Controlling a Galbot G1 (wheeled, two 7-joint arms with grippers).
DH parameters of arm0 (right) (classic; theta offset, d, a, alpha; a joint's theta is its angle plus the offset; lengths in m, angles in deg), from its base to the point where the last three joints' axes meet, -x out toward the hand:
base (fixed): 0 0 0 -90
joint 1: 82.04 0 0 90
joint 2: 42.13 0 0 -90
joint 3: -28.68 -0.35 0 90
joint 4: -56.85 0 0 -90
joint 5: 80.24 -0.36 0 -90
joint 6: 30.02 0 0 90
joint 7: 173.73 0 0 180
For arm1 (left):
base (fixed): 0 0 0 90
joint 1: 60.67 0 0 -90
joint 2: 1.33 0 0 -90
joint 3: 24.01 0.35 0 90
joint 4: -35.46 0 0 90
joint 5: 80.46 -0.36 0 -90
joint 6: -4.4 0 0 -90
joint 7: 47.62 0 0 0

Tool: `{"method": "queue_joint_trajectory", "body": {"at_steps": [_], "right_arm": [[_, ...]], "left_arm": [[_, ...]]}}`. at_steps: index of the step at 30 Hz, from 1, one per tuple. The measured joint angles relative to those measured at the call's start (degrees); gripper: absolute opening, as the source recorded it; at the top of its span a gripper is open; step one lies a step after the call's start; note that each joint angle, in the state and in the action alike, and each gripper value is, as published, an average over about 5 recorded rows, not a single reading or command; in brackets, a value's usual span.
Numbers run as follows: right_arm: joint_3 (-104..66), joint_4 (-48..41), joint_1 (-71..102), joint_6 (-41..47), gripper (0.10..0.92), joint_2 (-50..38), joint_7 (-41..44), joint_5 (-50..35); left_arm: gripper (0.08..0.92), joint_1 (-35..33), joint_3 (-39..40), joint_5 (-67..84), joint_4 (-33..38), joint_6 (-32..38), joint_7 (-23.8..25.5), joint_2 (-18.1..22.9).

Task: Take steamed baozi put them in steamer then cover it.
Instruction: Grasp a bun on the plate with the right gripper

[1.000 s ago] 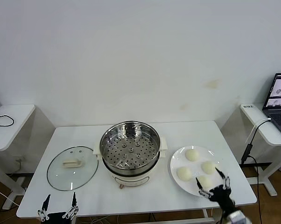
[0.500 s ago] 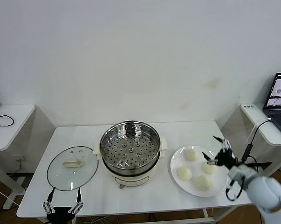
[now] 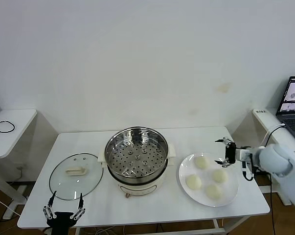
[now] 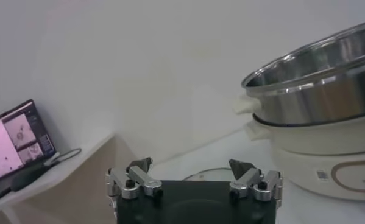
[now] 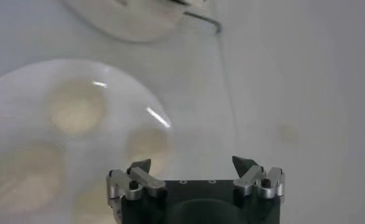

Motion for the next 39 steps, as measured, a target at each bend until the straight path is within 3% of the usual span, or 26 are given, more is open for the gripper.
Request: {"method": "queue_joint_trajectory", "body": {"at_steps": [15, 30, 39], "right_arm": [[22.48, -13.88, -17.93, 0.24, 0.823, 10.51, 6.76, 1.41], [27.08, -20.94, -19.99, 1.42, 0.818, 16.27, 7.41, 4.18], [27.21, -23.71, -18.96, 1.74, 0.774, 18.33, 6.98, 5.34]], "left_arm": [[0.823, 0.44, -1.72, 0.36, -0.38, -0.91, 0.72, -0.05], [0.823, 0.61, -2.47, 0.47, -0.37, -1.06, 1.08, 0.0], [0.823, 0.82, -2.54, 0.46, -0.68, -1.07, 1.09, -0.05]]}}
